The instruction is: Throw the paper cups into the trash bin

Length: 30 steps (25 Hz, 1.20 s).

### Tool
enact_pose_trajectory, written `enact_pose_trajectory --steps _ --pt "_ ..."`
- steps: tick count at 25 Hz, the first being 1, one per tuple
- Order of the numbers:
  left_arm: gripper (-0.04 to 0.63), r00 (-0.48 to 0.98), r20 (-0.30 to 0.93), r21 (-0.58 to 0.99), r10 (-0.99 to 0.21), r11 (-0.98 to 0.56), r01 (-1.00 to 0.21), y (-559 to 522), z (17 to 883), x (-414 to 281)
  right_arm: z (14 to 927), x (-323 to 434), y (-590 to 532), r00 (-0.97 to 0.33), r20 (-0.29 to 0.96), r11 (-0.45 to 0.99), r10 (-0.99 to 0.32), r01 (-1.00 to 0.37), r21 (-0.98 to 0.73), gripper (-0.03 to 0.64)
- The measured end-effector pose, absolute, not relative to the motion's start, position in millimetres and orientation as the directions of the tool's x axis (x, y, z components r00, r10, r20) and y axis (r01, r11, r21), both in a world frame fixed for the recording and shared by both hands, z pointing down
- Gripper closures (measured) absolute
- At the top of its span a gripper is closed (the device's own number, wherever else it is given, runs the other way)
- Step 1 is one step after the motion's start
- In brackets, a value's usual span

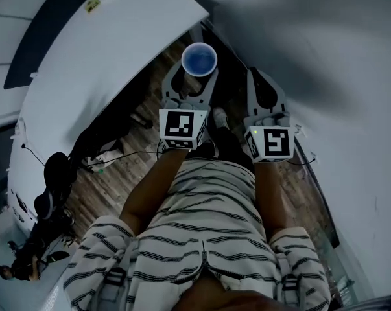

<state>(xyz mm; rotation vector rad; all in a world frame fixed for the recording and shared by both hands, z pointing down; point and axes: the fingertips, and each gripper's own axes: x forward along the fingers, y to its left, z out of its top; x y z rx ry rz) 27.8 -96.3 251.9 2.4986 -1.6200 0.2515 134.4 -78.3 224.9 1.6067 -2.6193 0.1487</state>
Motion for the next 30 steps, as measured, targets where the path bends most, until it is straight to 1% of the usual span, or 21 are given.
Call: enact_pose_trajectory --steps 9,15,22,30 --pt "0.305 0.424 0.287 0.049 -0.859 -0.429 -0.902 -98.9 296.1 41.8 257.7 155.0 -80.0 -0.411 0.145 0.405 -0.9 -0.912 -0.071 0.607" --pt "0.305 0.443 0.351 0.053 -0.825 -0.455 -0.889 -103.7 337.4 42.2 287.9 147.9 -89.3 -0.406 0.184 0.398 -0.895 -0.914 -0.08 0.607" --pt "0.305 0.433 0.411 0.093 -0.802 -0.436 -0.895 -114.6 394.6 40.8 333.0 144.0 -105.5 -0.404 0.234 0.392 -0.884 -0.915 -0.1 0.607" --pt "0.305 0.415 0.468 0.101 -0.781 -0.419 -0.902 -118.6 465.6 46.9 395.8 144.5 -108.7 -0.412 0.295 0.391 -0.862 -0.911 -0.13 0.607"
